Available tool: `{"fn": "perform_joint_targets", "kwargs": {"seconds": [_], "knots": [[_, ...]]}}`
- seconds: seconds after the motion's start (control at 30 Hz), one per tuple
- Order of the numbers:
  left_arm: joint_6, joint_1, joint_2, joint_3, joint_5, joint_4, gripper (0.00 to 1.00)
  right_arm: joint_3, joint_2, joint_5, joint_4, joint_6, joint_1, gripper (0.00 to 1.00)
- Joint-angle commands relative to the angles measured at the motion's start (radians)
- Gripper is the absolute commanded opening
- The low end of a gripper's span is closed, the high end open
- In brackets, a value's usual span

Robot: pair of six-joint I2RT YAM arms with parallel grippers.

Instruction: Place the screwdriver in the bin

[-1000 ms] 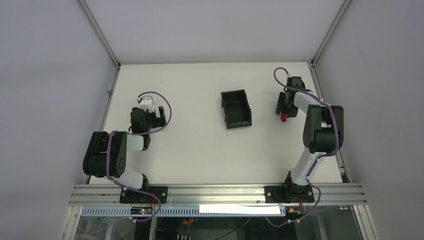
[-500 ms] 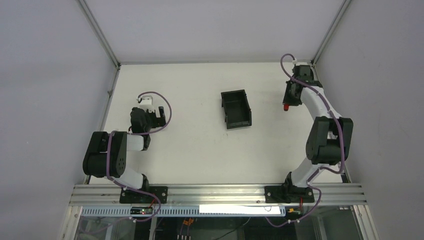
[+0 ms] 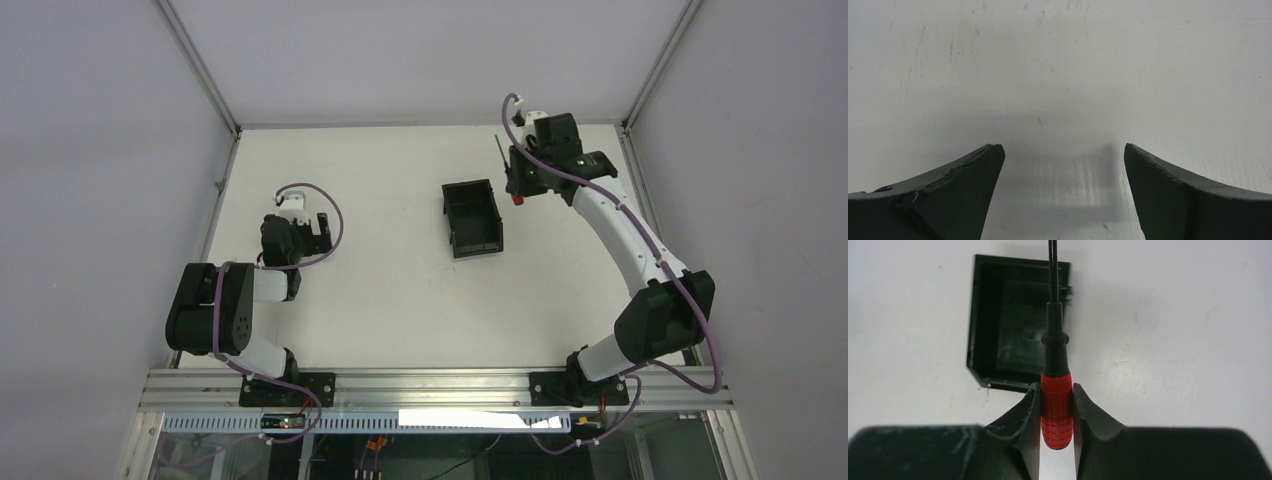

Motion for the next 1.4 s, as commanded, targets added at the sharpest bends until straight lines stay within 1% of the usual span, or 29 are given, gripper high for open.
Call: {"fn": "perform_joint_targets", "kwargs": {"seconds": [0.0,0.2,0.37,0.53,0.77,0.9,0.93,0.97,1.2,1.3,1.37], "knots": [[-0.009,0.01,-0.026,-0.006,0.013,0.034,0.99,0.046,0.028,-0.059,0.023,-0.109,0.096,0.2],[-0.009,0.01,-0.025,-0.006,0.012,0.034,0.99,0.038,0.123,-0.092,0.073,-0.232,0.167,0.21],[-0.009,0.01,-0.025,-0.006,0.013,0.034,0.99,0.0,0.185,-0.092,0.113,-0.265,0.17,0.24],[-0.009,0.01,-0.025,-0.006,0.013,0.035,0.99,-0.066,0.224,-0.132,0.194,-0.316,0.171,0.25],[-0.009,0.01,-0.025,-0.006,0.013,0.035,0.99,-0.105,0.27,-0.16,0.252,-0.359,0.169,0.31],[-0.009,0.01,-0.025,-0.006,0.013,0.034,0.99,-0.112,0.273,-0.152,0.259,-0.362,0.17,0.39],[-0.009,0.01,-0.025,-0.006,0.013,0.034,0.99,-0.113,0.272,-0.148,0.258,-0.362,0.17,0.47],[-0.009,0.01,-0.026,-0.006,0.013,0.034,0.99,-0.116,0.267,-0.143,0.259,-0.361,0.171,0.52],[-0.009,0.01,-0.025,-0.006,0.013,0.035,0.99,-0.12,0.204,-0.139,0.256,-0.349,0.171,0.58],[-0.01,0.01,-0.025,-0.006,0.013,0.035,0.99,-0.123,0.145,-0.144,0.272,-0.321,0.171,0.66],[-0.009,0.01,-0.025,-0.006,0.013,0.034,0.99,-0.129,0.098,-0.107,0.295,-0.28,0.17,0.73]]}}
